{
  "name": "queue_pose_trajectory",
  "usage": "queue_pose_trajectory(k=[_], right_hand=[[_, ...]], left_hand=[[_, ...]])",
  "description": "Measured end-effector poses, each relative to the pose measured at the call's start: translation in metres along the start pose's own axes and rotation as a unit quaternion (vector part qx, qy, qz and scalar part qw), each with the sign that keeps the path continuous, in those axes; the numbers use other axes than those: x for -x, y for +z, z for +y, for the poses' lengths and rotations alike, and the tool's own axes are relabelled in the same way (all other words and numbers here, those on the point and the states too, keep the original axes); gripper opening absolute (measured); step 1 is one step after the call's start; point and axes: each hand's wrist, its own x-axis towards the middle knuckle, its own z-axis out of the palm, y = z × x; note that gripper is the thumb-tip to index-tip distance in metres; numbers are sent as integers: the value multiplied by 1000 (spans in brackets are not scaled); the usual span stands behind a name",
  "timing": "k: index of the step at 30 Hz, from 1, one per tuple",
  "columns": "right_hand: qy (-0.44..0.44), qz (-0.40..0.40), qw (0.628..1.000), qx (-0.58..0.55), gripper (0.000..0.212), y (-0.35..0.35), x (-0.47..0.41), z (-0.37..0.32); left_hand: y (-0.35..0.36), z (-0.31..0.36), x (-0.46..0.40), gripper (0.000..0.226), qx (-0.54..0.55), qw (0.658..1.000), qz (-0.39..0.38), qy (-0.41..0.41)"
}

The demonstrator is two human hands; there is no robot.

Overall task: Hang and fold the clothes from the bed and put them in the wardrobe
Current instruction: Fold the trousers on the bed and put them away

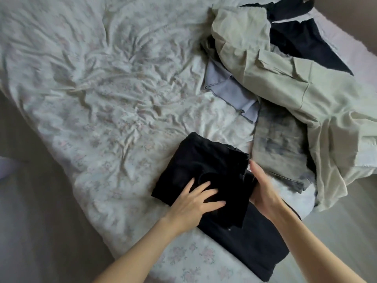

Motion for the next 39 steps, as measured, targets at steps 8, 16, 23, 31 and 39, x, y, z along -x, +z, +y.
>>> queue_pose_trajectory(k=[8,16,23,31,39], right_hand=[[-24,198,977,70,28,-11,-1,41],[56,279,954,95,33,-31,-8,71],[98,340,860,367,70,-20,-9,78],[-311,183,699,618,57,17,-21,57],[-259,-134,464,837,72,75,-84,-24]], left_hand=[[20,17,17,66,-7,997,-56,48],[9,-8,0,60,-35,952,55,-300],[7,-39,-4,100,184,854,-52,-484],[-6,-59,-3,47,420,761,-43,-493],[-2,-44,36,31,454,760,17,-465]])
